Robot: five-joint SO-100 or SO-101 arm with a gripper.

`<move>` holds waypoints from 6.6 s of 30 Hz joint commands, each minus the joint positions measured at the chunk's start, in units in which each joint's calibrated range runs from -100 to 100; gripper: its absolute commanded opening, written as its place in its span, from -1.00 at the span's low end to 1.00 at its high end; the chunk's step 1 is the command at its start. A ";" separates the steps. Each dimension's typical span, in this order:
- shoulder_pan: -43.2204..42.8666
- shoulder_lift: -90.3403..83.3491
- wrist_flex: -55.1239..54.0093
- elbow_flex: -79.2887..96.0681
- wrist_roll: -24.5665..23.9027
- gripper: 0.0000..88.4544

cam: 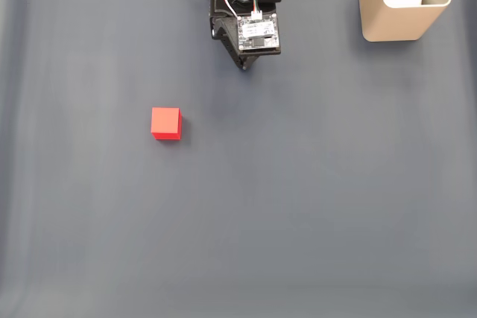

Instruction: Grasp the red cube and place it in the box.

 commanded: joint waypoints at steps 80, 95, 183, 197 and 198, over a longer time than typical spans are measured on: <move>-1.00 0.09 -1.24 0.55 0.83 -0.99; -0.57 0.17 -23.07 -1.09 -2.25 -0.99; 28.75 66.29 -29.31 -57.52 11.14 -0.24; 29.32 73.99 -34.97 -59.07 11.53 -0.11; 29.24 74.34 -35.30 -59.07 11.53 -0.10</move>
